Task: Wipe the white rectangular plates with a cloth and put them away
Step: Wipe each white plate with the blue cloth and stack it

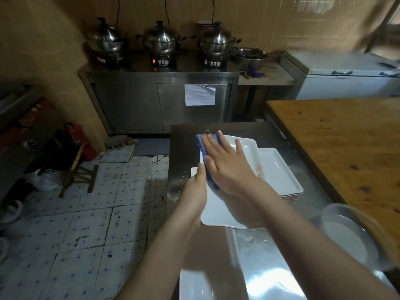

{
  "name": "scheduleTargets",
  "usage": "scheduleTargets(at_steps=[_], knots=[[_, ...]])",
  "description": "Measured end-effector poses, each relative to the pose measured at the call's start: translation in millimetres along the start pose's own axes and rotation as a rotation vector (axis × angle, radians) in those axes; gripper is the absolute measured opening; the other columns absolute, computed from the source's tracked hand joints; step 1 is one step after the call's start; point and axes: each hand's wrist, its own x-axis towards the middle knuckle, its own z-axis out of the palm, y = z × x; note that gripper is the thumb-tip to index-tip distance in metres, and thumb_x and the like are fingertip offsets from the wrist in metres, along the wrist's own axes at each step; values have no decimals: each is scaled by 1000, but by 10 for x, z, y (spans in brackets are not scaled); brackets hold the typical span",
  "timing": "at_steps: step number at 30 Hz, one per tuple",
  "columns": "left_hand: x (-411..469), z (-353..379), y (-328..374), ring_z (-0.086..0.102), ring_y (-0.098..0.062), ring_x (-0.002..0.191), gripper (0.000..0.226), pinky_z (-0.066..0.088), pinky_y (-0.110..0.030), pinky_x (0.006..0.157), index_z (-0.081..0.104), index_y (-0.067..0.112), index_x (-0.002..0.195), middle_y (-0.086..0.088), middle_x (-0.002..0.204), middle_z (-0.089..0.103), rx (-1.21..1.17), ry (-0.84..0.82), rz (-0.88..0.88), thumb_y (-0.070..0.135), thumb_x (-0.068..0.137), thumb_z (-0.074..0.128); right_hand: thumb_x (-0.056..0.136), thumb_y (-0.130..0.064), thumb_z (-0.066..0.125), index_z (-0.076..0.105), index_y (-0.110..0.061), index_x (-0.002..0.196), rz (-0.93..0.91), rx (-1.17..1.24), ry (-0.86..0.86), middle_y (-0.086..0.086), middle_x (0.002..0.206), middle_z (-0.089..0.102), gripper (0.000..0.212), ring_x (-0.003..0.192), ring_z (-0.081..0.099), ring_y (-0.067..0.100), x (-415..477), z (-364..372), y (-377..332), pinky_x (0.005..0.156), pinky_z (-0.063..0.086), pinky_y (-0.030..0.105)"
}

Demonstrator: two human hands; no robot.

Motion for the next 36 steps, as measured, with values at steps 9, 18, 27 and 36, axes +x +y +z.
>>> scheduleTargets(at_steps=[9,18,27,36], knots=[[-128,-71,14,69,-16,68,42,53,-24,60,65,13,80,2,74,72,114,45,71,40,99,37,100,-38,10,2,-26,152,251,-236,7,-5,160,-2,54,146,-11,18,-107,-58,443,112,-16,44],[-73,-185,115,65,-17,64,44,50,-21,52,62,16,76,0,74,68,40,125,30,44,98,36,98,-39,13,-2,-20,152,108,-99,-64,-3,160,-4,59,146,-13,18,-652,153,-29,114,-11,46],[-86,-78,1,67,-18,72,43,52,-23,60,65,17,104,-5,82,70,109,0,6,45,98,33,98,-40,9,2,-36,151,-121,-50,-35,-15,159,-5,53,145,-15,13,-1,-6,51,112,-15,48],[-58,-182,12,66,-19,70,38,51,-23,59,66,16,87,-1,77,70,9,112,59,38,99,38,101,-37,13,-6,-20,152,222,-28,-107,0,159,-13,57,145,-16,22,-182,30,-163,113,-13,48]])
